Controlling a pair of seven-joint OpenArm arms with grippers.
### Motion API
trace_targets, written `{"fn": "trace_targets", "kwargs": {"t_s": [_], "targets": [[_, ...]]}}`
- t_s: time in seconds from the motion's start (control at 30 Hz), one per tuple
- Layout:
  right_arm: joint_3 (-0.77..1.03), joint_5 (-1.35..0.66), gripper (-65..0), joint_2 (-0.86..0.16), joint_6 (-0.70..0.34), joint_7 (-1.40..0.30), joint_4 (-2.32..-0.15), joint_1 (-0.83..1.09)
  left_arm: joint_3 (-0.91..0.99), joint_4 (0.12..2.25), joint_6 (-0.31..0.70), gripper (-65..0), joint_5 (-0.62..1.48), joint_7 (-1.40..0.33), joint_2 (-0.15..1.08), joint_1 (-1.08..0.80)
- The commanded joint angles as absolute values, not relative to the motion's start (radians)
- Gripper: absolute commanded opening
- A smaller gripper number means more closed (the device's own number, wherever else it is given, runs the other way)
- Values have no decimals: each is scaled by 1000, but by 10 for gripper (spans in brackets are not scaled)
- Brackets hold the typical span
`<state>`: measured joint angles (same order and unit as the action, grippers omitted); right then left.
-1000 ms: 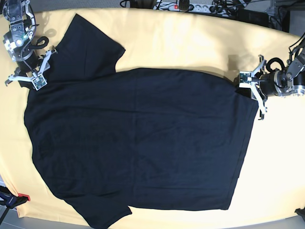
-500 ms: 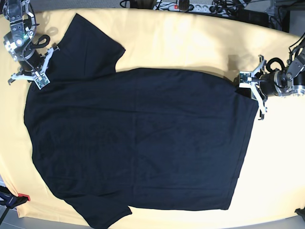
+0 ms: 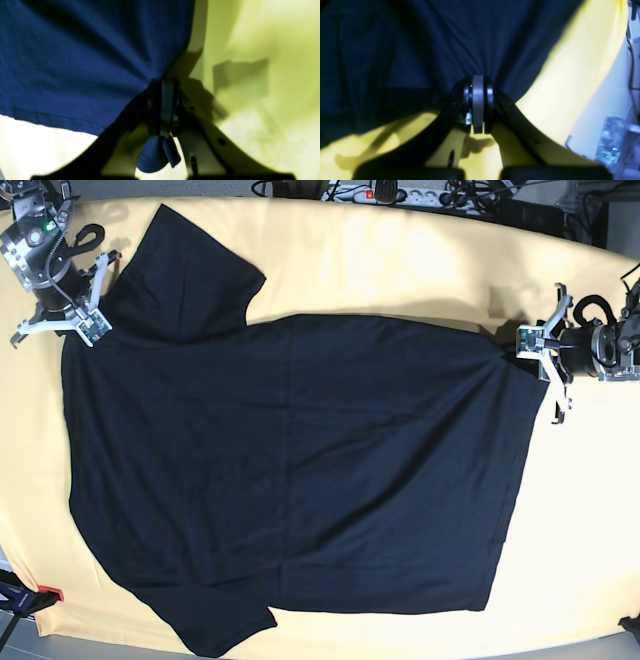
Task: Fold the T-shirt properly
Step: 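Lift the shirt with both grippers and pull it toward the robot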
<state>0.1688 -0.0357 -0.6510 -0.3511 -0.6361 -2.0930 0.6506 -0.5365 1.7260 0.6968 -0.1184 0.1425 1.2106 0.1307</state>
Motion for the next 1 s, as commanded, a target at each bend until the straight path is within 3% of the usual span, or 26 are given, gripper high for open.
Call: {"fn": "trace_targets", "kwargs": {"t_s": [0.0, 0.43, 0.97], "targets": [[200, -31, -650, -673, -340, -626, -2125, 670, -525, 1740, 698, -650, -107, 172, 1244, 144], [428, -268, -650, -685, -454, -693, -2199, 884, -525, 1935, 698, -650, -43, 183, 1387, 114], [440, -268, -650, -684, -466, -777, -2231, 1103, -525, 2089, 698, -650, -108, 178, 1553, -154]]}}
